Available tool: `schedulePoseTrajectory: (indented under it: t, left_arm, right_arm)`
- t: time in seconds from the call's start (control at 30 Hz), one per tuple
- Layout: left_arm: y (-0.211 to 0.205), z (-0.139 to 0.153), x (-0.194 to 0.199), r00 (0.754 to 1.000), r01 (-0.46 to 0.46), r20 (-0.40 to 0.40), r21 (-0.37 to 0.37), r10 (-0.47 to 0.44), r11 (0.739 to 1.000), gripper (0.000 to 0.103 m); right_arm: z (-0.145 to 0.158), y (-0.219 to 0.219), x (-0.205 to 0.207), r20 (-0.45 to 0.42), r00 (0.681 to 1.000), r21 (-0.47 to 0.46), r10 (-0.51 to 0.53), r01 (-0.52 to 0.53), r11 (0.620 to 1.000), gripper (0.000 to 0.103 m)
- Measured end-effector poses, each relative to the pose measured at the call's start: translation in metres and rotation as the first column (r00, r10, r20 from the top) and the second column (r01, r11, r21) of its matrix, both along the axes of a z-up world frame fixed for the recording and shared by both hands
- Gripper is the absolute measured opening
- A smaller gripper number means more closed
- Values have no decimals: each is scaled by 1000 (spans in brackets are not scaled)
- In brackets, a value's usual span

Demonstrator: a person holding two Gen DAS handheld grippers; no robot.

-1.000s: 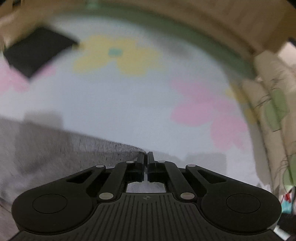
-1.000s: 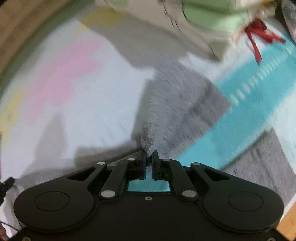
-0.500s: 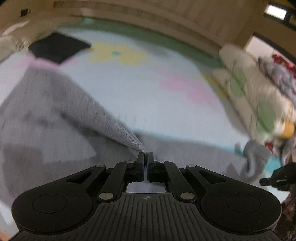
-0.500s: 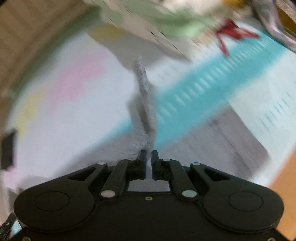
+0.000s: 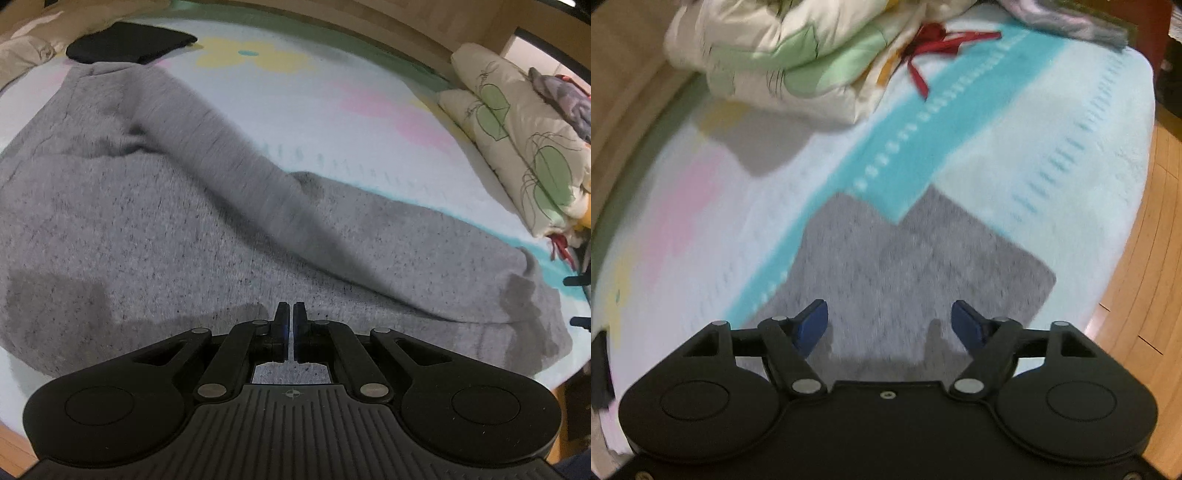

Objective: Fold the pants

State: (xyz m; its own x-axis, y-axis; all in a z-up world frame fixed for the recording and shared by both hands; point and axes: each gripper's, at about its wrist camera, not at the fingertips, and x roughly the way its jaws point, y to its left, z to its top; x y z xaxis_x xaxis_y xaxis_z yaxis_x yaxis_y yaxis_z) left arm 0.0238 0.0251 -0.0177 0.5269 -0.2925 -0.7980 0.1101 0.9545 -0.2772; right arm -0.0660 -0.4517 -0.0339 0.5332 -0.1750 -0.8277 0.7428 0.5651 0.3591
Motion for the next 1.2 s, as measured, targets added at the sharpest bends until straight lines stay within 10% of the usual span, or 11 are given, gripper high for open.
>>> schedulePoseTrajectory:
  t: [0.33, 0.4, 0.5, 0.73, 0.87, 1.07, 1.2]
  left_arm:
    - [8, 20, 5, 998, -16, 68, 5, 16, 1000, 3]
    - [12, 30, 11, 996, -22, 83, 5, 22, 1000, 3]
    - [16, 39, 28, 995, -39, 94, -2, 39, 999, 4]
    - [31, 49, 112, 997, -73, -44, -219, 65, 973, 17]
    - [14, 57, 150, 998, -52, -49, -43, 50, 998, 18]
    - [15, 62, 160, 998, -45, -33, 55, 47, 997, 73]
    - [19, 54, 167, 995, -83, -49, 72, 87, 994, 76]
  right_arm:
    - [-37, -6, 25, -61, 998, 61, 16, -12, 998, 59]
    - [-42, -6, 28, -73, 997, 70, 10, -5, 998, 34]
    - [-40, -3, 31, -80, 997, 50, 18, -14, 999, 22]
    - [-17, 8, 28, -67, 997, 15, 26, -25, 1000, 22]
    - [-14, 12, 29, -70, 997, 36, 42, -39, 999, 21]
    - [-19, 4, 30, -67, 997, 73, 47, -42, 996, 21]
    - [-19, 5, 30, -68, 996, 71, 52, -47, 996, 21]
